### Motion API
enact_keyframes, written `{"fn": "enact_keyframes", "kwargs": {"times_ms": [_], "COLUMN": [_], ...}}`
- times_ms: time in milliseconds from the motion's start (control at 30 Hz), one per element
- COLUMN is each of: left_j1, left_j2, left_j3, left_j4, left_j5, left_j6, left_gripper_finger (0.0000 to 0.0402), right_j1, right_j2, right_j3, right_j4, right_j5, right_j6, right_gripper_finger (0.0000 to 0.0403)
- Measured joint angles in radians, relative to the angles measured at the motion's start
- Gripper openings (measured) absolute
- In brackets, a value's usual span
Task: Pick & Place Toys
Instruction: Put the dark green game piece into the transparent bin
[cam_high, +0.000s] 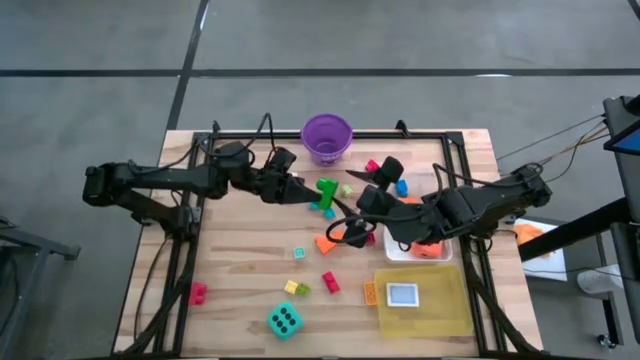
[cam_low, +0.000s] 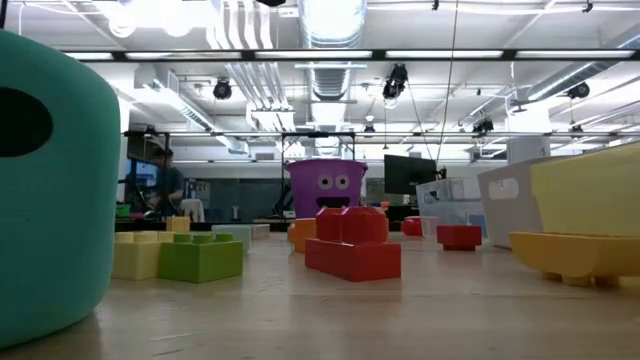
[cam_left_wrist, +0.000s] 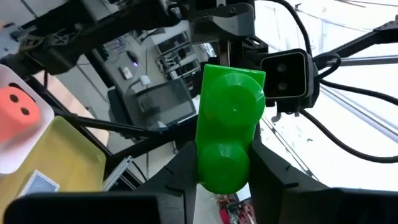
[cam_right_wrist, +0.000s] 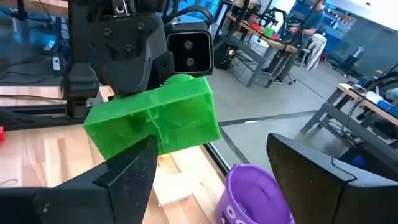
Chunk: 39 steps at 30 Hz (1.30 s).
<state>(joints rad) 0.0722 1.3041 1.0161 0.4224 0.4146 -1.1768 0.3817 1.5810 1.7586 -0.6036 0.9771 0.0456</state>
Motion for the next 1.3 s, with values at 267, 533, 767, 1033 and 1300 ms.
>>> {"fn": "enact_keyframes", "kwargs": {"times_ms": [267,533,767,1033,1300], "left_j1": [-0.003,-0.004,-0.006,-0.007,-0.006], "left_j2": [0.000,0.000,0.000,0.000,0.001], "left_j3": [0.000,0.000,0.000,0.000,0.000], "left_j4": [-0.007,-0.001,0.003,0.006,0.005], "left_j5": [0.019,0.036,0.028,0.004,0.004], "left_j6": [-0.003,-0.003,-0.024,-0.055,-0.056], "left_gripper_finger": [0.0095,0.0095,0.0095,0.0095,0.0095], "right_j1": [-0.002,0.003,-0.010,-0.021,-0.029], "right_j2": [0.003,-0.002,0.008,0.008,0.008], "right_j3": [0.033,0.033,0.026,0.024,0.024], "right_j4": [0.002,-0.012,0.016,0.063,0.065], "right_j5": [0.012,-0.016,-0.052,-0.061,-0.119], "right_j6": [-0.008,-0.007,-0.005,-0.056,-0.053], "right_gripper_finger": [0.0292,0.0292,0.0292,0.0242,0.0099]}}
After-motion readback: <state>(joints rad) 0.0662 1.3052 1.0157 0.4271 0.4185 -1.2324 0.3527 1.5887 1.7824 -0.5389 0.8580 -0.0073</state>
